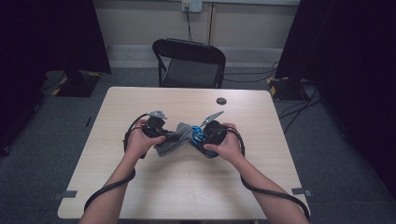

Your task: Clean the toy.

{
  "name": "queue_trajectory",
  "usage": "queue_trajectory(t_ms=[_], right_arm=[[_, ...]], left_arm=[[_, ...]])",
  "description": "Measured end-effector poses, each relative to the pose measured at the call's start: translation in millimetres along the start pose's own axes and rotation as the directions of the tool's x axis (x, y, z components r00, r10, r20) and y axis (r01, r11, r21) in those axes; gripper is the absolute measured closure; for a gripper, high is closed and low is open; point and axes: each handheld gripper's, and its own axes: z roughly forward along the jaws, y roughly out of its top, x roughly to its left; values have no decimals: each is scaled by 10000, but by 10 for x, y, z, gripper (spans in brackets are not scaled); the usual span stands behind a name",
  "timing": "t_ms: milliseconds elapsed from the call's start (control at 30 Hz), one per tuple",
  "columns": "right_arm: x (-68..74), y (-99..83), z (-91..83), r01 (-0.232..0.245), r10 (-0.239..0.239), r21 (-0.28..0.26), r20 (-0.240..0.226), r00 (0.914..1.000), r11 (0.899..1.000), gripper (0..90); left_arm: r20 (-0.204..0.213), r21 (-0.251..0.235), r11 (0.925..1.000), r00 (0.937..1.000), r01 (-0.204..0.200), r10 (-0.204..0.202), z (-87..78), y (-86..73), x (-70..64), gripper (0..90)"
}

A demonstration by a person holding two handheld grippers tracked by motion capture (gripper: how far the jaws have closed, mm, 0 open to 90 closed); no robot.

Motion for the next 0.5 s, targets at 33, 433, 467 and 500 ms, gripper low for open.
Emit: queue_trajectory(t_ms=[33,433,467,500], right_arm=[[-7,-3,7,-79,79,-41,12,10000,10000,284],[182,8,38,421,-424,-72,-364,9984,9991,284],[207,19,46,520,-522,-63,-447,9976,9986,283],[225,28,50,573,-575,-53,-461,9973,9983,284]], left_arm=[[0,0,10000,10000,0,0,0,0,0,763],[-1013,-1092,9918,9918,664,-776,-285,105,201,761],[-1004,-1124,9913,9917,687,-801,-263,127,196,760],[-873,-1065,9916,9928,727,-822,-220,163,187,761]])
